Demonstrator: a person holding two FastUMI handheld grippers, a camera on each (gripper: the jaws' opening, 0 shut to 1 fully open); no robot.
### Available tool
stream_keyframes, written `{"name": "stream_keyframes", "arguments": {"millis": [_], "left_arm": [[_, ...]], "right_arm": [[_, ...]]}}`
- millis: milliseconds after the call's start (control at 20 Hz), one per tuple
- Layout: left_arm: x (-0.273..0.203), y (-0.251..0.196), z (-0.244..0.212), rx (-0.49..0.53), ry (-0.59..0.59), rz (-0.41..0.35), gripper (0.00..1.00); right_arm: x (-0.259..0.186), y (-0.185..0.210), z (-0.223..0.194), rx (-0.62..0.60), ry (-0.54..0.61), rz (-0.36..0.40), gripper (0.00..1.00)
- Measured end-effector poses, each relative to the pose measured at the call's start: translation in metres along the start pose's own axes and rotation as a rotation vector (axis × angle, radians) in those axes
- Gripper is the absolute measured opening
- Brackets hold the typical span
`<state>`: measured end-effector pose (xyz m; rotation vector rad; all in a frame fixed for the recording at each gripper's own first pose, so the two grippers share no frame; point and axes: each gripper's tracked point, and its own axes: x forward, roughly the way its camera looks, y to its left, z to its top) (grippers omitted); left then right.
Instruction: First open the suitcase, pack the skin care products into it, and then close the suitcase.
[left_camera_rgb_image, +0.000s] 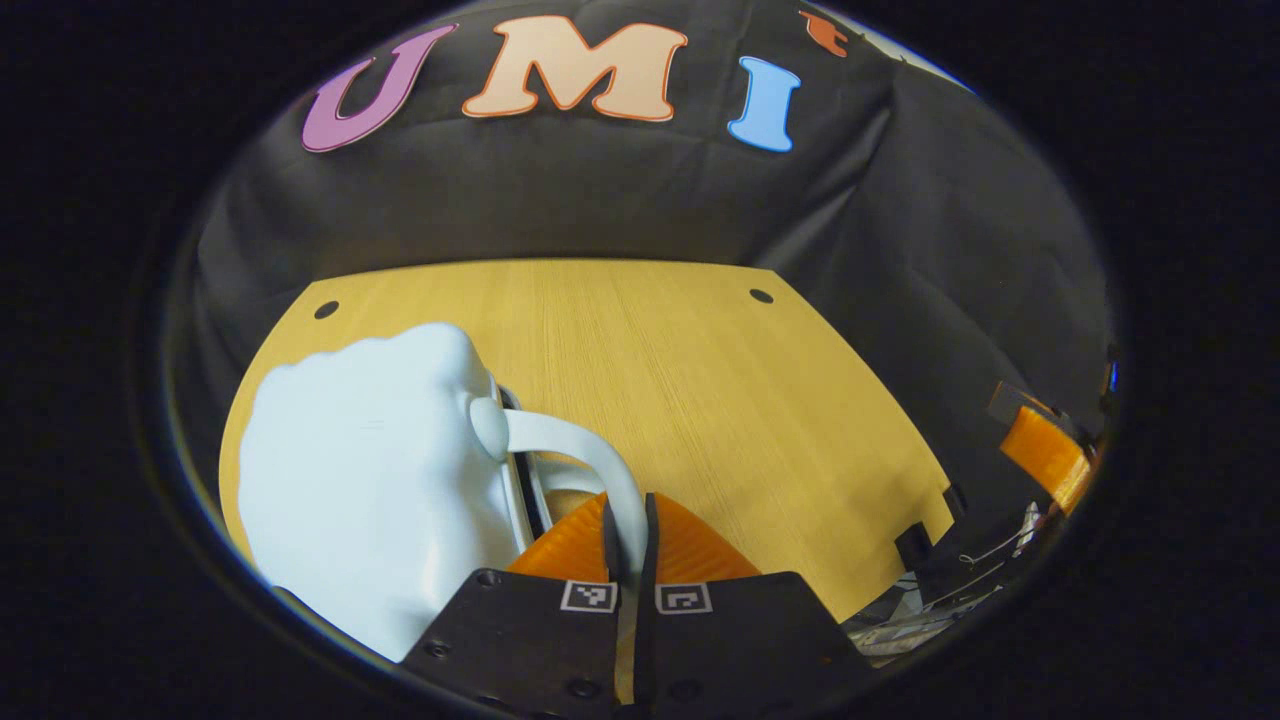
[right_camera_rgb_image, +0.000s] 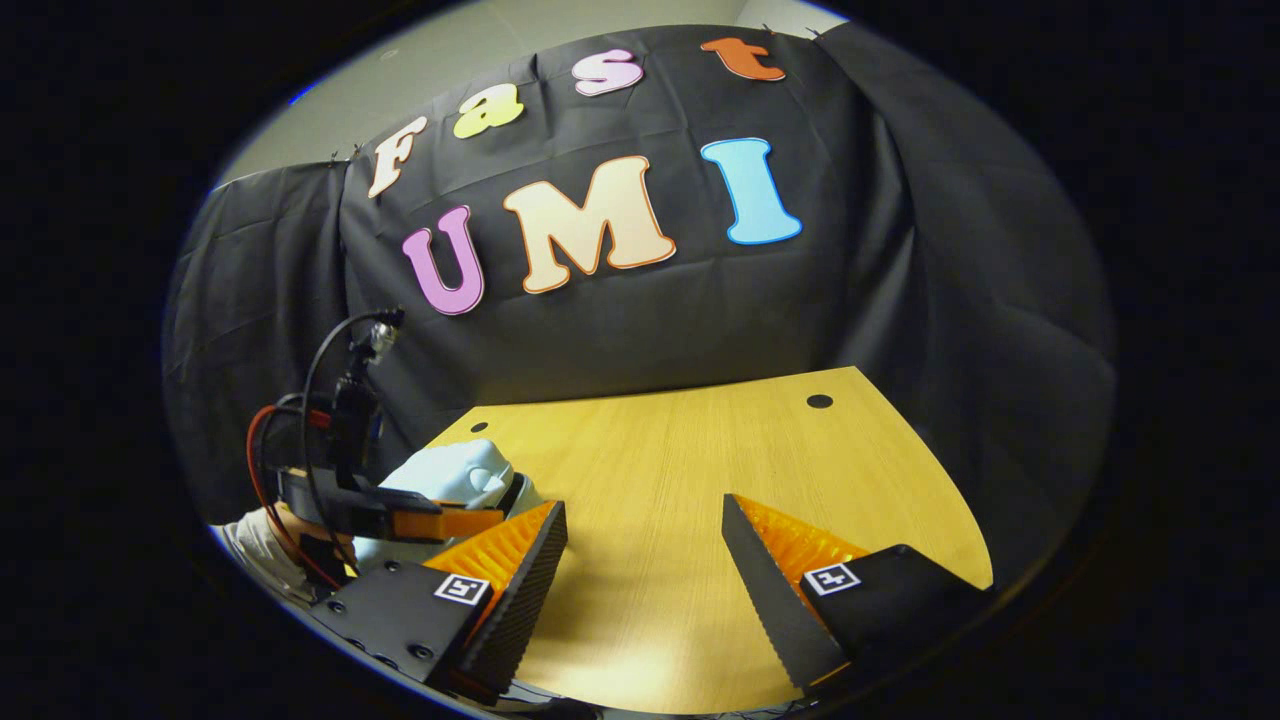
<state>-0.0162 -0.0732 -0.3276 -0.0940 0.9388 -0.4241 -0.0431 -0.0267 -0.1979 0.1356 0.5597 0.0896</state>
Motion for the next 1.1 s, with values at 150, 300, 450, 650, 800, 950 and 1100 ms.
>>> {"name": "stream_keyframes", "arguments": {"millis": [150, 300, 450, 650, 800, 950, 1100], "left_arm": [[0.018, -0.001, -0.014, -0.003, 0.031, -0.009, 0.03], [0.028, 0.0, -0.018, 0.022, 0.016, 0.033, 0.11], [0.018, -0.02, -0.003, 0.062, -0.088, 0.06, 0.46], [-0.046, -0.032, 0.077, 0.126, -0.416, 0.158, 0.99], [-0.092, -0.043, 0.123, 0.159, -0.592, 0.21, 0.96], [-0.123, -0.054, 0.158, 0.178, -0.693, 0.213, 0.96], [-0.146, -0.06, 0.181, 0.178, -0.754, 0.196, 0.96]], "right_arm": [[-0.001, -0.006, -0.003, 0.001, 0.01, -0.011, 0.98], [-0.001, -0.007, -0.004, -0.001, 0.016, -0.014, 0.98], [0.0, -0.008, 0.006, -0.007, -0.005, -0.014, 0.98], [-0.001, -0.01, 0.037, -0.025, -0.093, -0.026, 0.98], [-0.003, -0.008, 0.078, -0.048, -0.206, -0.04, 0.98], [-0.011, 0.001, 0.124, -0.071, -0.333, -0.051, 0.98], [-0.022, 0.013, 0.162, -0.095, -0.447, -0.048, 0.98]]}}
